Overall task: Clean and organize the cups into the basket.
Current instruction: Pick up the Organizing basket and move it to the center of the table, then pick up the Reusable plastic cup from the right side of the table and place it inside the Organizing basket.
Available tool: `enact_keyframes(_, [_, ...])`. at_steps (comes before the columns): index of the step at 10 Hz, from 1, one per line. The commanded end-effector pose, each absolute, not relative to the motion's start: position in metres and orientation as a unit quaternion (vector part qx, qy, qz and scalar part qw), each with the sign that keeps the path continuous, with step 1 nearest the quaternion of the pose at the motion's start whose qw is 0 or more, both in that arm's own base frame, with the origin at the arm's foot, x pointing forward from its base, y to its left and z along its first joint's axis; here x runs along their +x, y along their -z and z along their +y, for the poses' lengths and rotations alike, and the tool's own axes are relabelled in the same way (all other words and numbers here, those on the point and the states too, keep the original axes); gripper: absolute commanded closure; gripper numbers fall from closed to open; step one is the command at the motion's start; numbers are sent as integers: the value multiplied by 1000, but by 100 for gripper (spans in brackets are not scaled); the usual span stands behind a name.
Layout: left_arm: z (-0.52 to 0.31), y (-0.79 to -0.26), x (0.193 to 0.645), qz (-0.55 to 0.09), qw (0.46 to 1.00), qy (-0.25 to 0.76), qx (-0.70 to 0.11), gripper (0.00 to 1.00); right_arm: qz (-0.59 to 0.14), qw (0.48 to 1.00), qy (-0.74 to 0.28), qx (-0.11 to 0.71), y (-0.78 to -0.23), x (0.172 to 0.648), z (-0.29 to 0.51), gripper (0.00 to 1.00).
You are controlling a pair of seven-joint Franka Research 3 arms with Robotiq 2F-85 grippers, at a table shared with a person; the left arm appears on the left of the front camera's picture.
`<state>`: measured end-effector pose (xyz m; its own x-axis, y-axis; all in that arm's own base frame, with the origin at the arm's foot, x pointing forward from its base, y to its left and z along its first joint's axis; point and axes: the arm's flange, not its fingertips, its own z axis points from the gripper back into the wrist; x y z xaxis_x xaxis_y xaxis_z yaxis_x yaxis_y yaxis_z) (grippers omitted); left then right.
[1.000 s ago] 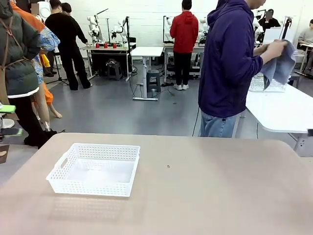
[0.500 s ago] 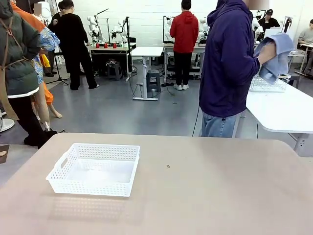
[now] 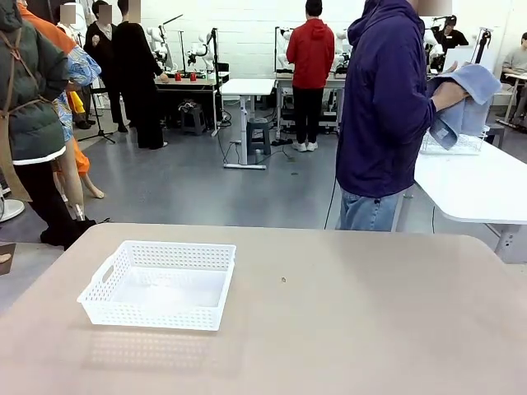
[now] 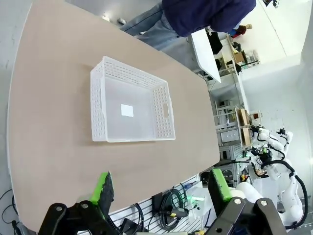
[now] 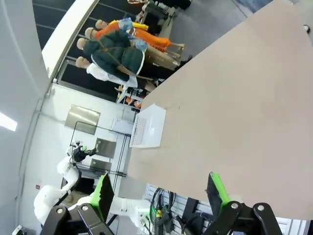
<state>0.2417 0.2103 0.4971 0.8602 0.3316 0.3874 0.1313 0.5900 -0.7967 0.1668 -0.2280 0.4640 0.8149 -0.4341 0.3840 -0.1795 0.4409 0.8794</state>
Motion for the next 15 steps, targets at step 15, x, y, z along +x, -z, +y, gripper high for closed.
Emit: enact_keyframes(15, [211, -494, 244, -260, 851, -56, -454, 0, -280, 796, 53, 534, -462, 180, -218, 0])
